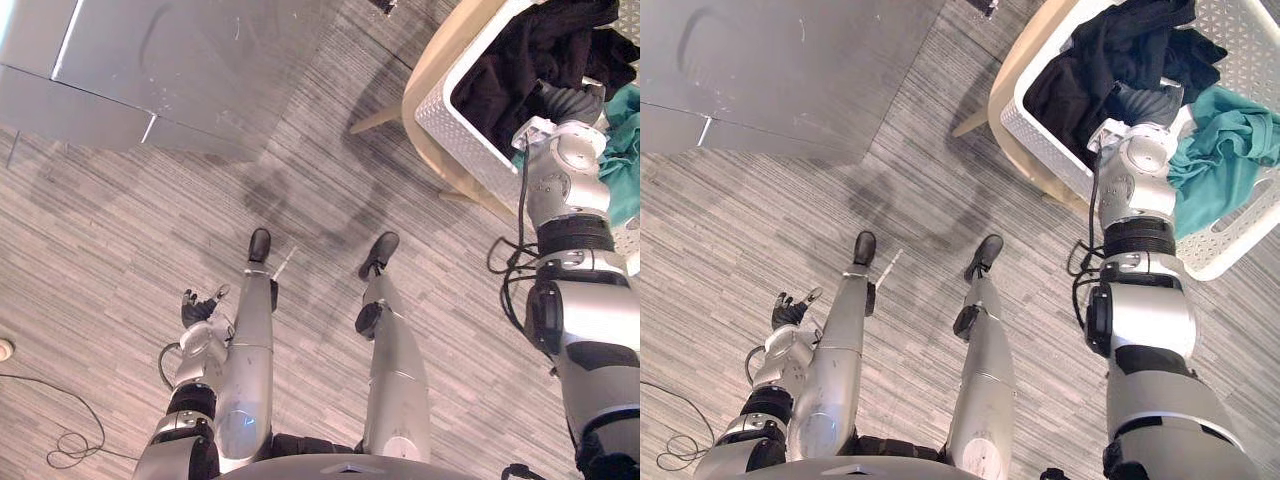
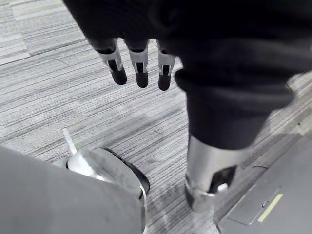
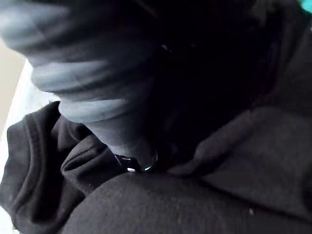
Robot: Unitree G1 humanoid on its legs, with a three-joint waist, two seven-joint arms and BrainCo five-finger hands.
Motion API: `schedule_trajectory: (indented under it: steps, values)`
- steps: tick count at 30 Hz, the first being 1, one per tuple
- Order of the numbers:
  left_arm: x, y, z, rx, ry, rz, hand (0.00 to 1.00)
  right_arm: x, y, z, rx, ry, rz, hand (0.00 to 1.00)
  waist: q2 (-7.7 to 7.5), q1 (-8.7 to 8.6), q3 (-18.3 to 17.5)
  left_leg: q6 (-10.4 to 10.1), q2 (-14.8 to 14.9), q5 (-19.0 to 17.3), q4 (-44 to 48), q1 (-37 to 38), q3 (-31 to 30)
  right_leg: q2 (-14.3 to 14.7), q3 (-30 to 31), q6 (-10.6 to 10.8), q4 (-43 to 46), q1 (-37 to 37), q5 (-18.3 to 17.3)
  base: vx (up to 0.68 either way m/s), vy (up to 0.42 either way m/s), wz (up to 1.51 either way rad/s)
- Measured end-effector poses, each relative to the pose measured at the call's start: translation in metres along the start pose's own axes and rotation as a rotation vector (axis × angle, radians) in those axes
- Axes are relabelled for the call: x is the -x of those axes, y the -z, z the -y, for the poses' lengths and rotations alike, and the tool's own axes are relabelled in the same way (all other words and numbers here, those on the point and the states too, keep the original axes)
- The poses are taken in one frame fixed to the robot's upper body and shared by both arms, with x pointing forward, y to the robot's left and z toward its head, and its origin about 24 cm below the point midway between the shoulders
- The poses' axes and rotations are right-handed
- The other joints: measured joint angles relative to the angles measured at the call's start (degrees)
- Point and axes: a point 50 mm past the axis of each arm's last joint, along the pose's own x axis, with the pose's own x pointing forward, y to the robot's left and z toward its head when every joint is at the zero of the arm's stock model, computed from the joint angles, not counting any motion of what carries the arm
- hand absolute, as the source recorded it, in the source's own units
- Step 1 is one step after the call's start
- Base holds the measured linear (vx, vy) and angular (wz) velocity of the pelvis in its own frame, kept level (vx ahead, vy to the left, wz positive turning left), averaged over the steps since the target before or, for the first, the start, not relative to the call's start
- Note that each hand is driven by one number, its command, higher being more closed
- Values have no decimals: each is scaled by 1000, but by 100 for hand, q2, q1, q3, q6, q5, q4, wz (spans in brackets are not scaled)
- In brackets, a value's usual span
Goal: Pick up the laundry basket with both hands and put the clothes into the washing machine.
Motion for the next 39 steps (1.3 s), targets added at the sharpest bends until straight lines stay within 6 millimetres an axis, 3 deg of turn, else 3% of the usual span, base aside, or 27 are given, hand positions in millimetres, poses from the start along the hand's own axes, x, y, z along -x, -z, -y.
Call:
schedule_trajectory:
  steps: [4, 11, 21, 25, 27, 30, 31, 34, 35, 37, 39]
  values:
    - [1, 5, -7, 21, -16, -15, 0, 4, -4, -7, -260, 16, -15, 100, 1, -37, -2, -1, 19, 1, -41, 197, 32, -10, 17, 0, -9, 160, 0, 0, 0, 0]
    - [1, 13, -12, 24, -25, -46, 0, 11, -32, -16, -669, 11, 66, 100, 1, -65, -15, -41, 27, 120, -332, 753, 93, -36, 24, -7, -20, 565, -27, 1, -6, 1]
    - [5, 28, -18, -8, 11, -98, 0, 44, -67, -53, -986, -158, 194, 100, 8, -222, -66, -128, -8, 344, -932, 1931, 178, -211, 54, -46, 577, 1158, -509, 4, -37, 5]
    - [10, 56, -58, 59, -133, -232, 0, 63, -57, -59, -1051, -183, 189, 100, 3, -255, -443, -151, -42, 391, -1329, 2725, 278, -390, 42, -9, 1009, 1527, -918, 74, -30, 3]
    - [21, 78, -93, 99, -260, -327, 0, 73, -33, -51, -1039, -153, 149, 100, 2, -260, -874, -158, -70, 397, -1631, 3222, 329, -498, 8, -16, 1198, 1780, -1226, 128, -27, 2]
    - [31, 86, -130, 233, -429, -362, 0, 84, -1, -27, -951, -86, 122, 100, 40, -242, -1575, -131, -112, 483, -2141, 3868, 359, -614, -92, 48, 1283, 2186, -1480, 184, -12, 7]
    - [30, 82, -134, 267, -453, -343, 0, 87, 3, -22, -940, -73, 121, 100, 49, -239, -1691, -130, -120, 500, -2231, 3974, 355, -632, -104, 64, 1293, 2256, -1515, 168, 3, 15]
    - [19, 27, -146, 369, -495, -114, 0, 102, 26, 0, -855, -16, 112, 100, 58, -222, -2168, -91, -168, 589, -2578, 4436, 336, -699, -137, 138, 1291, 2583, -1612, 153, 24, 8]
    - [16, -14, -147, 395, -479, 49, 0, 107, 39, 9, -813, 5, 95, 100, 77, -218, -2340, -81, -195, 595, -2684, 4633, 330, -722, -138, 149, 1265, 2755, -1619, 81, 34, 2]
    - [20, -60, -146, 405, -459, 237, 0, 111, 48, 17, -784, 22, 74, 100, 97, -220, -2458, -78, -215, 594, -2715, 4776, 328, -720, -137, 160, 1177, 2917, -1605, 55, 37, -1]
    - [39, -122, -144, 365, -462, 525, 0, 114, 55, 23, -725, 31, 62, 100, 176, -225, -2622, -47, -231, 589, -2803, 4955, 337, -635, -118, 185, 921, 3131, -1482, 23, 44, -11]
